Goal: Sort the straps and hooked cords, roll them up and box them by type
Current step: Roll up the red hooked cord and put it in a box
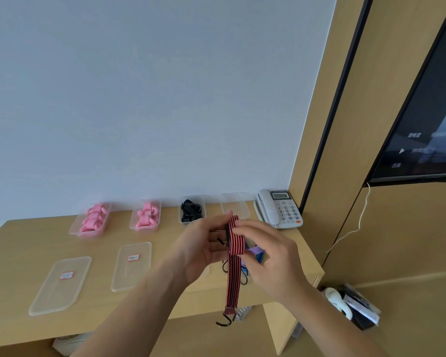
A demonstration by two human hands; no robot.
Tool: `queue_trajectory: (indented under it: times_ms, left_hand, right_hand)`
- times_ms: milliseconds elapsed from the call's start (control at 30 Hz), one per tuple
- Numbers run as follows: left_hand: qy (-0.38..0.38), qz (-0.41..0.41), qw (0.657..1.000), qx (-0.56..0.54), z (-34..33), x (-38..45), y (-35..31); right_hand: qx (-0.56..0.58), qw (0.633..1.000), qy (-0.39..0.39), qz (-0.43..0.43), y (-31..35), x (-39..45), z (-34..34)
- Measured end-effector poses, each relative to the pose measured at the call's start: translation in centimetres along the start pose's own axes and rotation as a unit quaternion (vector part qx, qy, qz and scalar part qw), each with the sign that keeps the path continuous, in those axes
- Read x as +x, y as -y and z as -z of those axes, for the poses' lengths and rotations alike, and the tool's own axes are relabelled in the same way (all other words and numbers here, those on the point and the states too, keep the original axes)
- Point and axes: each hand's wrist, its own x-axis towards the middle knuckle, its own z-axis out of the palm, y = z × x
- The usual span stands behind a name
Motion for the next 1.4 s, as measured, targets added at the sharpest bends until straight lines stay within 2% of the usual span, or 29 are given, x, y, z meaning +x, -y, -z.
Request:
queue_trajectory:
  times_ms: [200,300,367,467,567,633,800,967,1133,1233,1400]
  left_hand:
    - [-0.001,-0.024,1.000,0.015,0.6,0.3,-0.5]
    - [-0.003,-0.056,0.997,0.051,0.9,0.4,-0.5]
    - [-0.002,-0.074,0.994,0.074,0.9,0.4,-0.3]
    - [0.008,-0.088,0.992,0.092,0.7,0.3,0.0]
    - [0.020,-0.104,0.988,0.112,0.4,0.1,0.1]
    - [0.024,-0.116,0.985,0.126,0.3,0.0,0.1]
    - [0.048,-0.121,0.983,0.130,0.4,-0.2,0.3]
    - [0.042,-0.092,0.992,0.081,-0.3,-0.2,0.7]
    - [0.049,-0.022,0.997,0.050,-0.8,-0.1,1.7]
    - [0.061,-0.017,0.998,0.025,-1.0,-0.1,2.2]
    - [0.078,-0.026,0.997,0.011,-0.9,-0.1,2.3]
  right_hand:
    - [0.002,0.999,0.029,0.020,-0.1,-0.4,-0.4]
    - [0.050,0.998,0.038,-0.015,0.3,-0.1,0.0]
    - [0.115,0.989,0.022,-0.085,0.4,0.4,0.2]
    - [0.162,0.958,0.012,-0.234,0.6,1.5,0.5]
    - [0.208,0.901,0.081,-0.371,0.3,2.4,0.5]
    - [0.264,0.861,0.116,-0.418,0.3,2.8,0.5]
    - [0.294,0.846,0.143,-0.423,0.7,3.4,1.1]
    - [0.376,0.810,0.087,-0.441,0.5,4.1,1.6]
    - [0.353,0.838,0.041,-0.414,-0.1,4.7,1.9]
    - [0.347,0.847,0.027,-0.402,-0.4,4.7,2.1]
    - [0.367,0.841,0.028,-0.397,-0.6,4.6,2.4]
